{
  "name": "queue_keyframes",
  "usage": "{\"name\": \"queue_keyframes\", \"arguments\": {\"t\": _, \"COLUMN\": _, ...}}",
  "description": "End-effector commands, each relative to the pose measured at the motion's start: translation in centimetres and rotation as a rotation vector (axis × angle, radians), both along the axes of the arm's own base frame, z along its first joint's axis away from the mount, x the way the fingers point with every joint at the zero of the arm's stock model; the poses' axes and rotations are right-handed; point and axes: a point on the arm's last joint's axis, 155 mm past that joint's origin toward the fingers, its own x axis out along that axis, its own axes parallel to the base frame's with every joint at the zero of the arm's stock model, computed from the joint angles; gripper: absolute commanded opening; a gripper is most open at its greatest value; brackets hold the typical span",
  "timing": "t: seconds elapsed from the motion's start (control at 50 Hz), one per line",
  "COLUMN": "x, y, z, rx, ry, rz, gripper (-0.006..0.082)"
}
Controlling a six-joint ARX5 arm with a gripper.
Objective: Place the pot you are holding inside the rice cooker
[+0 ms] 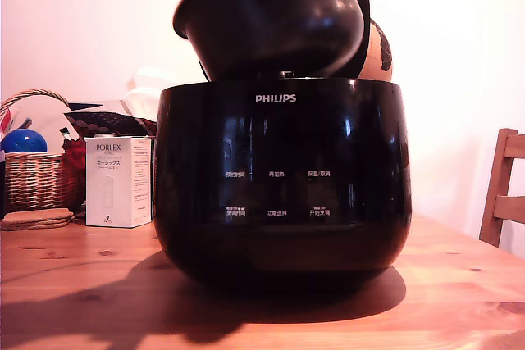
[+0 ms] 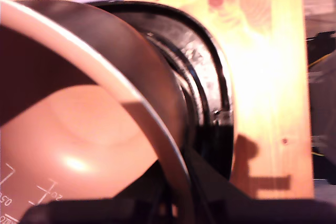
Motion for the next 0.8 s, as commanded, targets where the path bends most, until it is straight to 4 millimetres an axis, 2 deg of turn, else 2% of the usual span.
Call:
{"name": "queue_keyframes", "arguments": {"t": 0.0, "x": 1.1, "y": -0.6, "z": 0.0, "rx": -0.011, "ry": -0.016, "rz": 0.0, "gripper": -0.0022}}
{"name": "queue_keyframes", "arguments": {"t": 0.26, "x": 1.3, "y": -0.6, "z": -1.2, "rx": 0.024, "ry": -0.004, "rz": -0.016, "gripper": -0.0022}}
{"name": "queue_keyframes", "arguments": {"t": 0.48, "x": 1.6, "y": 0.6, "z": -2.3, "rx": 0.121, "ry": -0.029, "rz": -0.024, "gripper": -0.0022}}
{"name": "queue_keyframes", "arguments": {"t": 0.78, "x": 0.4, "y": -0.6, "z": -2.8, "rx": 0.203, "ry": -0.113, "rz": -0.181, "gripper": -0.0022}}
